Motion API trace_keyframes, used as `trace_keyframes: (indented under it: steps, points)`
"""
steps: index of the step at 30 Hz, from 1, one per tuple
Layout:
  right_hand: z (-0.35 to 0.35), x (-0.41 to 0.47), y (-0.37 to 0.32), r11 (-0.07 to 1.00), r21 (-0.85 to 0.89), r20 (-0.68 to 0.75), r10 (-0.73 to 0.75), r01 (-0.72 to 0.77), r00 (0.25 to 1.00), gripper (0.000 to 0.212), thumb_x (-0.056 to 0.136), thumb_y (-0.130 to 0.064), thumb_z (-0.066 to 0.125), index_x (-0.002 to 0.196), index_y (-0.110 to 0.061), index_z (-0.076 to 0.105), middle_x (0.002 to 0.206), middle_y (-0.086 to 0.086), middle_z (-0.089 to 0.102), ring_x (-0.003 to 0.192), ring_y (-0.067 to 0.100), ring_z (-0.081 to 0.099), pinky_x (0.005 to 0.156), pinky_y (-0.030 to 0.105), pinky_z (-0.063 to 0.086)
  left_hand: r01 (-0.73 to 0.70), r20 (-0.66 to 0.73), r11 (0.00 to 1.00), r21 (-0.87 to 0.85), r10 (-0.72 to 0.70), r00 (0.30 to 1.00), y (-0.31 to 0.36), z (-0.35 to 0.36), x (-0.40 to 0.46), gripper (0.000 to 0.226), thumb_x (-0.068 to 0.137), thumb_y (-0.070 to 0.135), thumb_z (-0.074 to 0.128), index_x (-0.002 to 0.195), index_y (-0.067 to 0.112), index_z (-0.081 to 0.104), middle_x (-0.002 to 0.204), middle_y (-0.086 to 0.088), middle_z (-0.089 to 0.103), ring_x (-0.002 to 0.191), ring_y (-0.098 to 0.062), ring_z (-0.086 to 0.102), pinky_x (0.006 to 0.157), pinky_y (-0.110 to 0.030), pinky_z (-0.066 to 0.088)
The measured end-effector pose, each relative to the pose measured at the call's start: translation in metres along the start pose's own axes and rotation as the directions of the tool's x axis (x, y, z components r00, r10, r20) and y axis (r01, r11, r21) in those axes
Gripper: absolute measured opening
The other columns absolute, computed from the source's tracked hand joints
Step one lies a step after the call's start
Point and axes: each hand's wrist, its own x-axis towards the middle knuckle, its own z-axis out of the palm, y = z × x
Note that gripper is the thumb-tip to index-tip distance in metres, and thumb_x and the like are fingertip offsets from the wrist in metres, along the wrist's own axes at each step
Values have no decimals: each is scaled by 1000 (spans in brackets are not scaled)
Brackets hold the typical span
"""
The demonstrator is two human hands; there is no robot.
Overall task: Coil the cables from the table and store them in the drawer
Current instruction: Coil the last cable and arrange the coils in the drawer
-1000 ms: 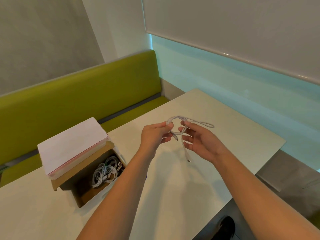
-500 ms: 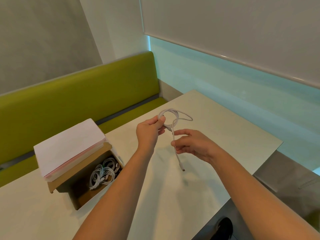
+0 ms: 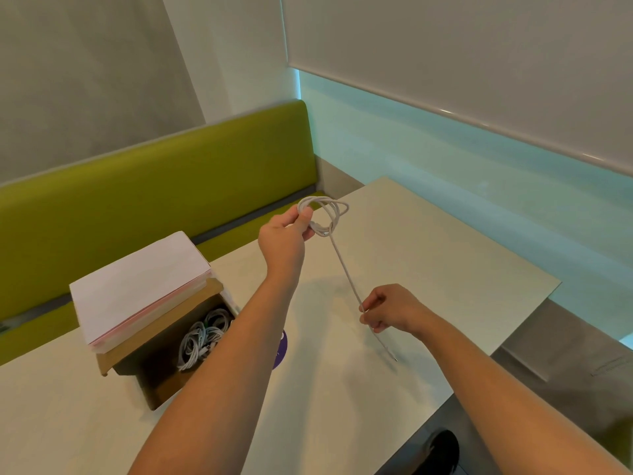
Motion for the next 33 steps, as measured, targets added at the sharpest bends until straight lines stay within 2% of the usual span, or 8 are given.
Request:
trace_keyframes:
  steps: [6,11,16,23,25,27,29,33]
  points:
    - [1,5,9,994,-107,-88,23,-32,996,19,73,6,74,75,-9,61,73,9,65,55,18,61,60,29,58,3,-13,1000,-31,-3,1000,1,1,0,26,89,11,70,113,3,71,98,-9,72,82,-16,67,68,-21,58]
    - [0,5,-3,977,-211,-82,-18,0,996,21,75,-4,76,85,-18,64,89,0,63,74,12,57,59,19,45,21,68,999,42,-24,997,-4,3,-5,26,89,14,71,114,8,72,90,2,73,79,-13,65,68,-19,56]
    - [0,-3,-35,980,85,54,-185,180,981,42,79,2,67,113,-21,62,110,-1,67,97,12,61,86,25,50,-17,119,995,96,5,993,-12,4,-12,26,88,11,71,113,9,73,89,-3,74,77,-14,64,74,-27,58]
    - [-1,-18,-66,880,387,29,-310,276,950,51,73,-5,36,115,-12,64,97,9,76,102,19,68,100,39,39,9,127,995,96,-21,992,-20,0,-16,26,87,13,72,113,10,73,95,-3,76,87,-18,70,76,-27,58]
    - [-2,-18,-69,817,530,27,-283,226,959,44,85,-14,34,112,-8,69,98,14,75,97,27,69,100,42,40,2,149,995,96,-16,989,-20,-1,-19,24,87,13,72,110,11,74,94,-4,76,85,-19,70,78,-30,59]
    - [-3,-16,-72,811,565,2,-189,154,982,39,98,-33,41,106,-10,72,93,12,75,88,25,69,94,40,46,1,164,995,95,-17,986,-21,-1,-22,23,87,12,72,109,11,75,91,-3,76,81,-16,68,76,-29,58]
    - [-1,-14,-74,845,527,-14,-100,93,995,37,92,-44,60,105,-11,72,92,8,75,85,22,70,90,40,55,6,177,995,99,-23,984,-22,1,-27,22,87,12,72,109,11,75,87,0,76,78,-13,68,74,-26,58]
    - [5,-14,-75,830,554,-51,-45,66,998,34,82,-29,77,107,-7,70,95,9,76,85,21,70,81,35,60,59,200,996,61,-70,977,-25,3,-34,16,85,10,73,97,20,77,83,-2,77,73,-15,70,78,-31,59]
